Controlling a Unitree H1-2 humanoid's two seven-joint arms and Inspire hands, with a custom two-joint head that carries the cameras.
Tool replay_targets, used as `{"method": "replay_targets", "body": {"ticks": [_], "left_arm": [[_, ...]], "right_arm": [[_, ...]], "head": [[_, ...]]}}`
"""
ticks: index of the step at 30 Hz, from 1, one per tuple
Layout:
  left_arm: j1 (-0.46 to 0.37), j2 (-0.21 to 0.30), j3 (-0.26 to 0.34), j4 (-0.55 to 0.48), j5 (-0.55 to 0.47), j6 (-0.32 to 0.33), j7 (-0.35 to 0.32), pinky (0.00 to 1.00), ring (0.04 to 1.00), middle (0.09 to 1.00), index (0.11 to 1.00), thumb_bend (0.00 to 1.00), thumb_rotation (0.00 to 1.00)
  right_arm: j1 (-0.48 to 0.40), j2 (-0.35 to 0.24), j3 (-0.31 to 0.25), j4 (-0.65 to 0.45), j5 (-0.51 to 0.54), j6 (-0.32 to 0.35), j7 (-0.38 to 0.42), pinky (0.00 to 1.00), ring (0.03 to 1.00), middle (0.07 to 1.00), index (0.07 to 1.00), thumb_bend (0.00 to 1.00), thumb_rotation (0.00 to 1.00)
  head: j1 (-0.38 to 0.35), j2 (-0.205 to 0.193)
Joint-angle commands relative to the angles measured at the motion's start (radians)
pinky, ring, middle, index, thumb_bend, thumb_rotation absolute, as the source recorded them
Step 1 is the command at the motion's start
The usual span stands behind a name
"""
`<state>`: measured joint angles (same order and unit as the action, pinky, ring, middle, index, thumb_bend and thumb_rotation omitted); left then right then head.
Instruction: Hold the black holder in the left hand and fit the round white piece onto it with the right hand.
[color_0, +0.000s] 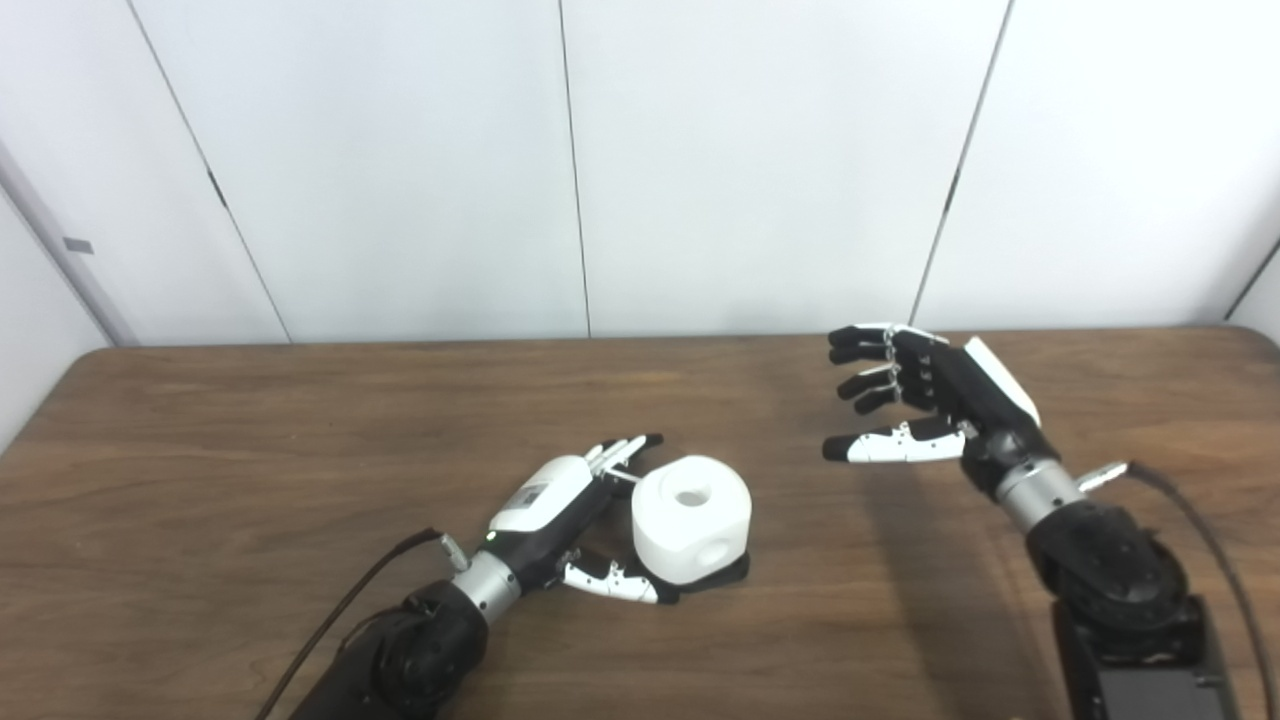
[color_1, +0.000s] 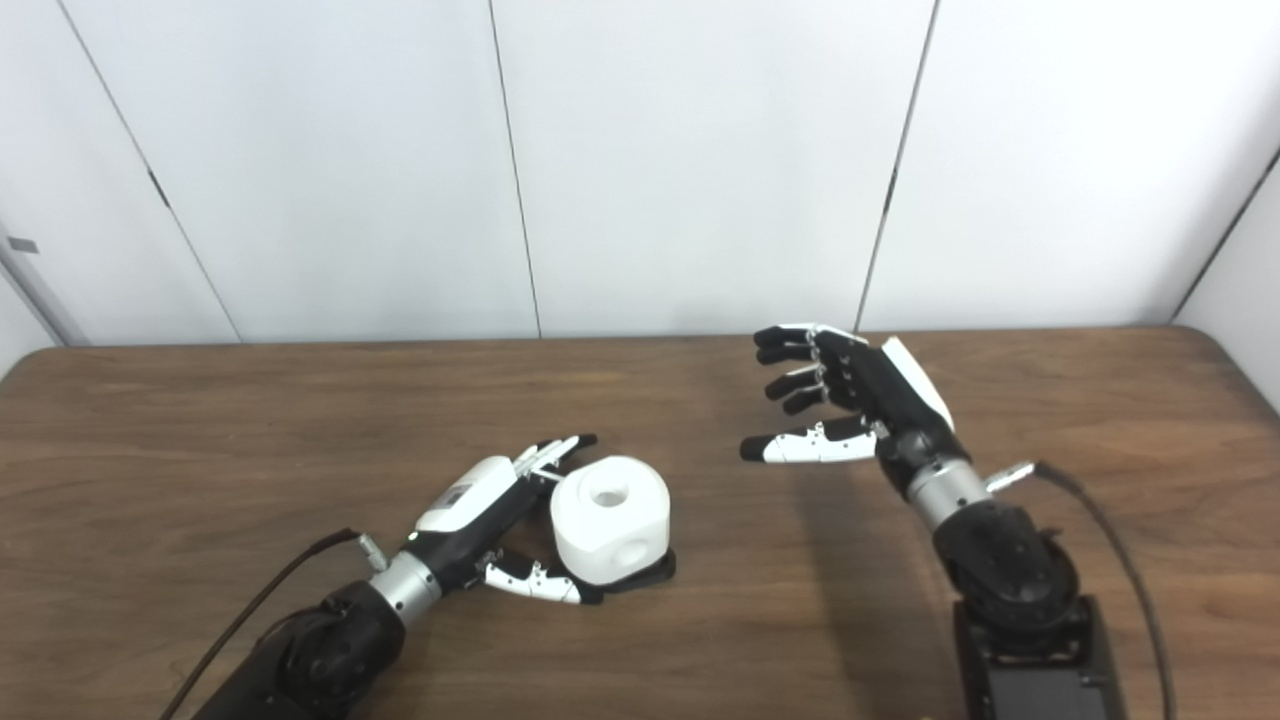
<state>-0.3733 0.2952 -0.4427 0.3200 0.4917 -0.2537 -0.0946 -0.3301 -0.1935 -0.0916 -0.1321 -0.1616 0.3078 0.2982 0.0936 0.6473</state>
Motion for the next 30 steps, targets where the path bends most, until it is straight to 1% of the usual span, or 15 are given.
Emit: {"method": "replay_targets", "body": {"ticks": [1,4,9,12,13,14,16,19,21,23,25,27,30], "left_arm": [[0.032,0.019,-0.026,0.025,0.027,0.045,-0.078,1.00,1.000,0.994,0.484,0.52,0.06],[0.033,0.017,-0.023,0.023,0.020,0.050,-0.083,1.00,1.000,0.997,0.484,0.52,0.06],[0.033,0.017,-0.018,0.024,0.011,0.048,-0.086,1.00,1.000,0.999,0.485,0.52,0.06],[0.035,0.026,-0.022,0.004,0.034,0.072,-0.098,1.00,1.000,1.000,0.493,0.52,0.07],[0.035,0.031,-0.025,-0.006,0.047,0.086,-0.105,1.00,1.000,1.000,0.620,0.73,0.13],[0.035,0.037,-0.025,-0.014,0.054,0.096,-0.110,1.00,1.000,1.000,0.697,0.82,0.18],[0.038,0.049,-0.021,-0.043,0.057,0.135,-0.130,1.00,1.000,1.000,0.835,0.92,0.24],[0.046,0.061,-0.005,-0.073,0.060,0.177,-0.135,1.00,1.000,1.000,0.941,0.99,0.25],[0.050,0.072,0.005,-0.088,0.072,0.208,-0.136,1.00,1.000,1.000,0.960,1.00,0.26],[0.057,0.089,0.021,-0.104,0.087,0.245,-0.134,1.00,1.000,1.000,0.937,0.98,0.25],[0.065,0.098,0.041,-0.110,0.085,0.266,-0.127,1.00,1.000,1.000,0.923,0.96,0.23],[0.072,0.101,0.062,-0.110,0.076,0.273,-0.117,1.00,1.000,1.000,0.916,0.95,0.19],[0.086,0.108,0.095,-0.118,0.080,0.266,-0.093,1.00,1.000,1.000,0.916,0.93,0.16]], "right_arm": [[-0.021,-0.006,-0.005,-0.018,0.028,-0.020,-0.030,0.55,0.651,0.742,0.743,0.73,0.13],[-0.016,-0.004,0.007,-0.016,0.025,-0.027,-0.055,0.57,0.667,0.750,0.758,0.73,0.16],[-0.015,0.006,0.022,-0.008,0.033,-0.038,-0.091,0.58,0.677,0.758,0.769,0.74,0.16],[-0.012,-0.005,0.045,-0.009,0.018,-0.049,-0.100,0.61,0.668,0.759,0.767,0.75,0.16],[-0.011,-0.008,0.051,-0.010,0.017,-0.050,-0.102,0.62,0.669,0.761,0.771,0.75,0.16],[-0.010,-0.012,0.055,-0.011,0.016,-0.050,-0.103,0.62,0.670,0.763,0.773,0.76,0.15],[-0.008,-0.017,0.061,-0.014,0.017,-0.045,-0.106,0.64,0.673,0.768,0.776,0.76,0.14],[-0.005,-0.023,0.066,-0.010,0.022,-0.048,-0.111,0.62,0.665,0.768,0.782,0.77,0.13],[-0.003,-0.027,0.070,-0.010,0.019,-0.051,-0.114,0.62,0.664,0.769,0.783,0.77,0.14],[-0.002,-0.030,0.073,-0.007,0.019,-0.054,-0.117,0.64,0.666,0.768,0.781,0.77,0.13],[-0.002,-0.032,0.074,-0.003,0.022,-0.058,-0.121,0.65,0.666,0.767,0.779,0.77,0.13],[-0.003,-0.032,0.073,0.003,0.028,-0.064,-0.122,0.65,0.664,0.769,0.783,0.77,0.13],[-0.007,-0.033,0.075,0.007,0.030,-0.062,-0.123,0.65,0.664,0.770,0.786,0.78,0.15]], "head": [[0.000,0.000],[0.000,0.000],[0.003,0.001],[0.004,0.002],[0.004,0.002],[0.004,0.002],[0.004,0.002],[0.014,0.001],[0.017,-0.002],[0.019,-0.007],[0.021,-0.009],[0.023,-0.013],[0.026,-0.014]]}}
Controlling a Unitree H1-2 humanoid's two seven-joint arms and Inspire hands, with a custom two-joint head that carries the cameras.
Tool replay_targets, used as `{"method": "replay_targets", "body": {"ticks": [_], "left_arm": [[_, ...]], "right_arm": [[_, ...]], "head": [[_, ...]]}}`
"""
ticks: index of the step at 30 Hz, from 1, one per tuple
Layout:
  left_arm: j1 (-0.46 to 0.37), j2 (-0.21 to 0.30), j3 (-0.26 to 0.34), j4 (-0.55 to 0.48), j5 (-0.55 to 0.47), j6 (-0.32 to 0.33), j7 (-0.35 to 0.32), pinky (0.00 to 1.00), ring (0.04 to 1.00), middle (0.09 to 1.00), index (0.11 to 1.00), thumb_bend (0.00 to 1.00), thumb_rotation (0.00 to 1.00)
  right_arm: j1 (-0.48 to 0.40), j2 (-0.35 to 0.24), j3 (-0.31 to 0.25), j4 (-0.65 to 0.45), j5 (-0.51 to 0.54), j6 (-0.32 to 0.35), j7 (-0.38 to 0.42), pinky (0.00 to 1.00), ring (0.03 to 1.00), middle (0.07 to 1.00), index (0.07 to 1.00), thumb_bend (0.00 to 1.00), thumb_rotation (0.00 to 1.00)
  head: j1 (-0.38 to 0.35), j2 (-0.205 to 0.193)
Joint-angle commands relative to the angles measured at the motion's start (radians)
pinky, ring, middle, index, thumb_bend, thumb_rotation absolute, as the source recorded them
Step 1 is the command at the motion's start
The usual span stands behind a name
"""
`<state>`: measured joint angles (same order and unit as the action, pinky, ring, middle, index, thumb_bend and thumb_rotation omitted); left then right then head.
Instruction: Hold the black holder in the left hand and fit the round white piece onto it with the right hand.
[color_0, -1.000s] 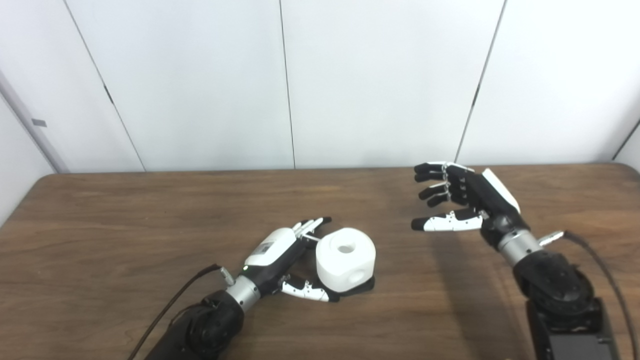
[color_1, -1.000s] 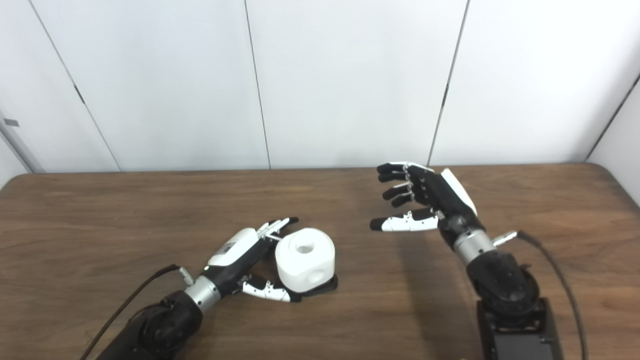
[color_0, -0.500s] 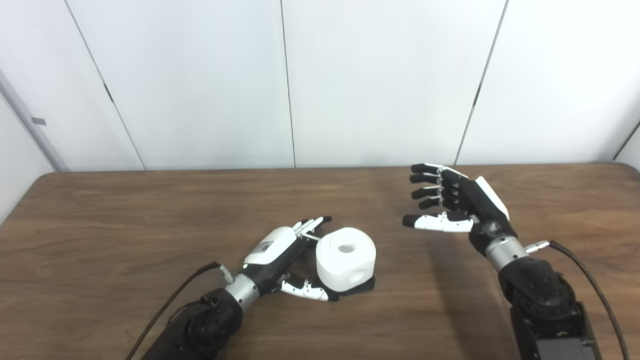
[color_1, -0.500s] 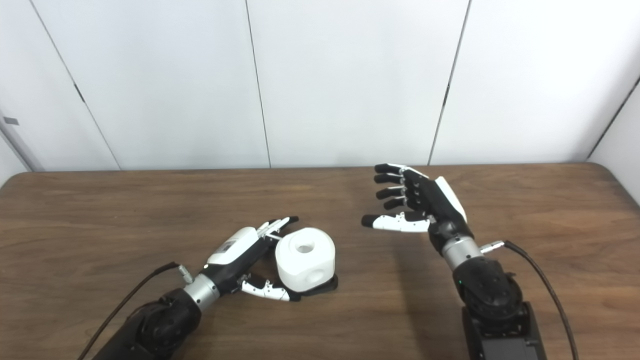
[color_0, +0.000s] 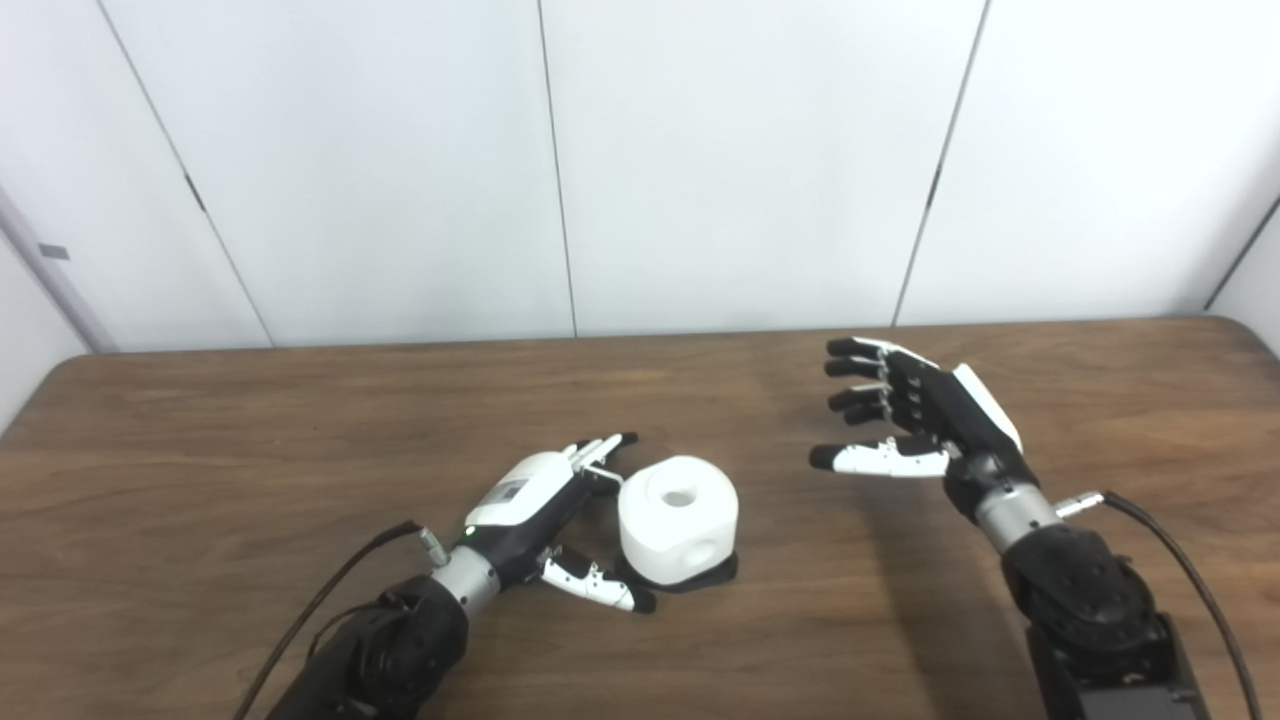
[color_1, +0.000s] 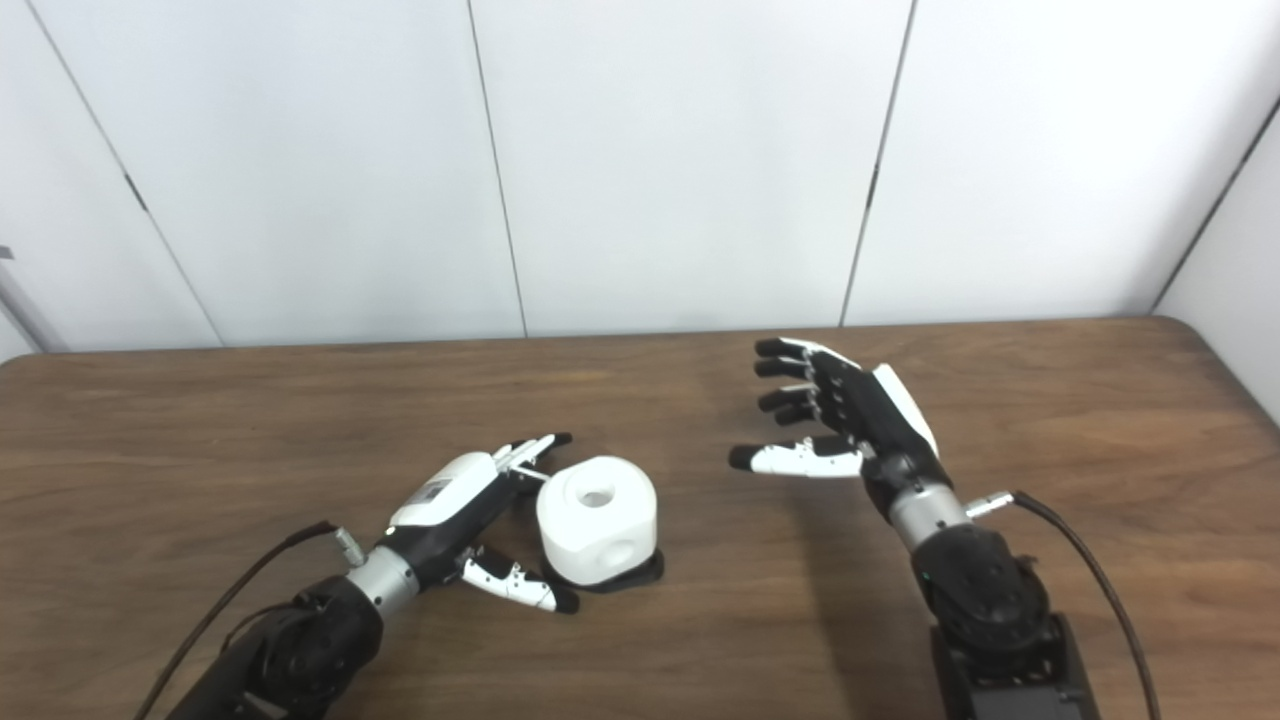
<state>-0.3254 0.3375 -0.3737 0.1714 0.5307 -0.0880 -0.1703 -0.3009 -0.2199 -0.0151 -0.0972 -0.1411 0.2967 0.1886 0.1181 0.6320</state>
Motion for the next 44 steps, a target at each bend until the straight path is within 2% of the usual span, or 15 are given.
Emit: {"method": "replay_targets", "body": {"ticks": [1,4,10,15,17,20,22,24,26,30,31,32,35,40,44], "left_arm": [[0.043,0.067,0.039,0.021,0.041,0.103,-0.012,1.00,1.000,1.000,0.918,0.92,0.16],[0.059,0.059,0.077,0.007,0.037,0.092,0.019,1.00,1.000,1.000,0.927,0.90,0.14],[0.095,0.019,0.138,0.032,0.032,0.035,0.144,1.00,1.000,1.000,0.944,0.86,0.12],[0.117,0.000,0.156,0.030,0.023,0.024,0.185,1.00,1.000,1.000,0.957,0.83,0.09],[0.122,-0.008,0.170,0.040,-0.008,-0.005,0.193,1.00,1.000,1.000,0.958,0.83,0.09],[0.132,-0.037,0.214,0.048,-0.102,-0.073,0.208,0.89,0.986,0.991,0.934,0.77,0.06],[0.139,-0.066,0.250,0.036,-0.174,-0.102,0.211,0.74,0.884,0.929,0.888,0.71,0.01],[0.143,-0.106,0.296,0.017,-0.295,-0.121,0.191,0.63,0.812,0.880,0.852,0.65,0.00],[0.147,-0.139,0.336,-0.012,-0.417,-0.120,0.164,0.61,0.787,0.853,0.842,0.60,0.02],[0.145,-0.160,0.371,-0.072,-0.527,-0.108,0.122,0.68,0.813,0.867,0.870,0.60,0.27],[0.143,-0.163,0.378,-0.082,-0.544,-0.106,0.114,0.70,0.835,0.884,0.888,0.65,0.34],[0.139,-0.166,0.386,-0.089,-0.569,-0.109,0.103,0.70,0.844,0.892,0.896,0.68,0.37],[0.132,-0.175,0.406,-0.112,-0.631,-0.098,0.078,0.69,0.850,0.909,0.906,0.72,0.37],[0.122,-0.178,0.421,-0.139,-0.644,-0.080,0.070,0.63,0.806,0.887,0.884,0.73,0.36],[0.117,-0.193,0.437,-0.150,-0.697,-0.044,0.062,0.63,0.792,0.864,0.861,0.72,0.34]], "right_arm": [[-0.037,-0.006,0.000,-0.028,0.011,-0.050,-0.014,0.65,0.667,0.772,0.788,0.78,0.15],[-0.040,-0.005,0.002,-0.027,0.014,-0.051,-0.015,0.65,0.672,0.775,0.790,0.79,0.14],[-0.033,-0.009,0.004,-0.027,0.017,-0.057,-0.018,0.67,0.670,0.770,0.779,0.79,0.12],[-0.023,-0.014,0.007,-0.024,0.017,-0.072,-0.017,0.67,0.663,0.770,0.779,0.78,0.11],[-0.021,-0.011,0.006,-0.026,0.019,-0.067,-0.019,0.67,0.665,0.772,0.782,0.78,0.11],[-0.019,-0.008,0.006,-0.029,0.022,-0.064,-0.020,0.67,0.662,0.773,0.783,0.77,0.10],[-0.019,-0.006,0.008,-0.028,0.019,-0.071,-0.023,0.68,0.656,0.772,0.776,0.76,0.09],[-0.018,-0.004,0.011,-0.023,0.013,-0.079,-0.029,0.67,0.659,0.770,0.772,0.75,0.10],[-0.015,0.001,0.010,-0.019,0.016,-0.080,-0.035,0.66,0.663,0.772,0.772,0.74,0.09],[-0.007,0.010,0.005,-0.016,0.025,-0.083,-0.048,0.64,0.662,0.766,0.771,0.72,0.07],[-0.005,0.012,0.002,-0.012,0.028,-0.089,-0.052,0.64,0.664,0.764,0.773,0.72,0.07],[-0.005,0.015,-0.001,-0.008,0.031,-0.097,-0.055,0.63,0.663,0.763,0.774,0.72,0.07],[-0.003,0.030,-0.019,0.011,0.053,-0.123,-0.068,0.60,0.657,0.757,0.770,0.72,0.06],[0.010,0.061,-0.043,0.024,0.068,-0.157,-0.107,0.58,0.660,0.737,0.741,0.70,0.08],[0.020,0.069,-0.050,0.039,0.069,-0.194,-0.129,0.57,0.660,0.729,0.733,0.67,0.11]], "head": [[0.001,0.001],[0.001,-0.002],[0.015,-0.023],[0.023,-0.036],[0.028,-0.031],[0.028,-0.032],[0.026,-0.030],[0.021,-0.034],[0.019,-0.030],[0.016,-0.033],[0.013,-0.034],[0.012,-0.033],[0.007,-0.036],[-0.013,-0.039],[-0.032,-0.042]]}}
